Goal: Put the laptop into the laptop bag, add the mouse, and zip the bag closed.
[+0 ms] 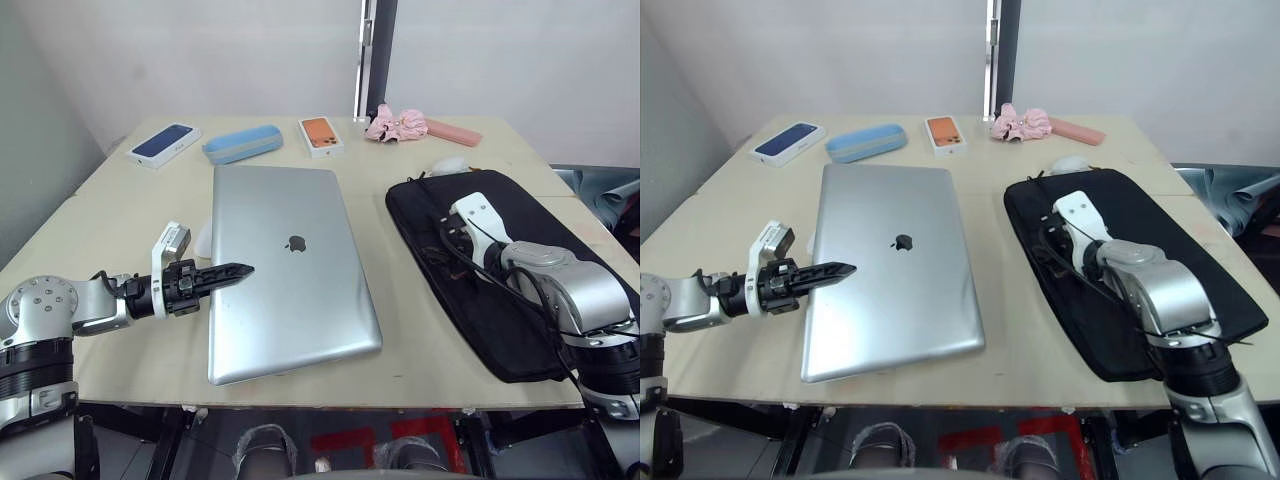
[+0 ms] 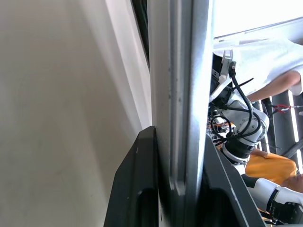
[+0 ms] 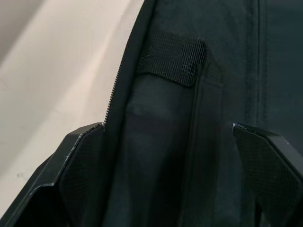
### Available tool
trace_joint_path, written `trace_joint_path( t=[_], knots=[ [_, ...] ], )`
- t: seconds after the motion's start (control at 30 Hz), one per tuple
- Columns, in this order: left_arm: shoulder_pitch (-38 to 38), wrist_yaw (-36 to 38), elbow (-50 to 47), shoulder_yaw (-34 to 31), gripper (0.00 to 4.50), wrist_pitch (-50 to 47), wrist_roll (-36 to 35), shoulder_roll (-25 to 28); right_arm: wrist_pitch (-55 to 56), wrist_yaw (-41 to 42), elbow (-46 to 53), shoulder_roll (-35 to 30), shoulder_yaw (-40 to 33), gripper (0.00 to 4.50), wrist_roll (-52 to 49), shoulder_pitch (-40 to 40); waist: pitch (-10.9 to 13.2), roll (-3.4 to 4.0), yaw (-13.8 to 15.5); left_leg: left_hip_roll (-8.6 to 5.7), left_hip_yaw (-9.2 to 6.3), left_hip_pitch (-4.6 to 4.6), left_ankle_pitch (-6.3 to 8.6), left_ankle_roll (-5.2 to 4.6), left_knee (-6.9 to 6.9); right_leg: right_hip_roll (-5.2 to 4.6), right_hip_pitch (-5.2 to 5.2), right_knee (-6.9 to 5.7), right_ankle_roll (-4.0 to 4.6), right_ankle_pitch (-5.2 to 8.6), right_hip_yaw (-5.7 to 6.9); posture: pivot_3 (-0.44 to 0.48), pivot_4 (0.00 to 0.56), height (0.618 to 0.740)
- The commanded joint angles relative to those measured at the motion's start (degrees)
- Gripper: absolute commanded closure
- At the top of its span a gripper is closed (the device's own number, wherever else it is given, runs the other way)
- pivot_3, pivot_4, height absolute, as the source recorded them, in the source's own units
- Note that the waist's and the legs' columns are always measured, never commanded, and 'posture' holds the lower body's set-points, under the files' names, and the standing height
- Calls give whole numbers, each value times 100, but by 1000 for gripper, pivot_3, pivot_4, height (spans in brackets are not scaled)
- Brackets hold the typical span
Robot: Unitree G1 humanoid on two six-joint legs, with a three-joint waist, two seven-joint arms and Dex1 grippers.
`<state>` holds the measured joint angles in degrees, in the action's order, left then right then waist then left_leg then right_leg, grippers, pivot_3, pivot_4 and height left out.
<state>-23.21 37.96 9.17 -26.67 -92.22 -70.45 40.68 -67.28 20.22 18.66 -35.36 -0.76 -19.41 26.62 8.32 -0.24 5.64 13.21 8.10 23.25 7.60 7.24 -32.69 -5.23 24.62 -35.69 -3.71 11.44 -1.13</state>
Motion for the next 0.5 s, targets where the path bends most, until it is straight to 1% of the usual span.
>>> trace_joint_path(
  t=[0.03, 0.2, 0.4, 0.5],
  knots=[
    [-65, 88, -332, -373, 4199, -27, -578, -88, 155, -37, 18, 47, 135, 5, 144, 37, 0, 0, -7, 0, 1, -1, 0, 0, -2, 0, 0, -2, -1, -1, -2, 0, 150, 740],
    [-112, -76, -245, -372, 4199, 10, -599, -169, -66, -21, 327, 211, -203, 5, -49, 299, 0, 0, -18, 0, 1, -1, 0, 0, -20, 0, 0, -16, -7, -4, -6, 0, 150, 740],
    [-90, -157, -249, -308, 4199, 122, -526, -296, -110, -58, 413, 201, 72, 5, 68, 192, 0, 0, -5, 0, 0, -1, 0, -1, -31, 0, -1, -24, -12, -7, -9, 0, 150, 740],
    [-105, -219, -187, -348, 4199, 119, -545, -353, -64, -120, 345, 234, 84, 5, 136, 176, 0, 0, -3, 0, 0, -1, 0, -1, -34, 0, -1, -26, -13, -8, -9, 0, 150, 740]
  ],
)
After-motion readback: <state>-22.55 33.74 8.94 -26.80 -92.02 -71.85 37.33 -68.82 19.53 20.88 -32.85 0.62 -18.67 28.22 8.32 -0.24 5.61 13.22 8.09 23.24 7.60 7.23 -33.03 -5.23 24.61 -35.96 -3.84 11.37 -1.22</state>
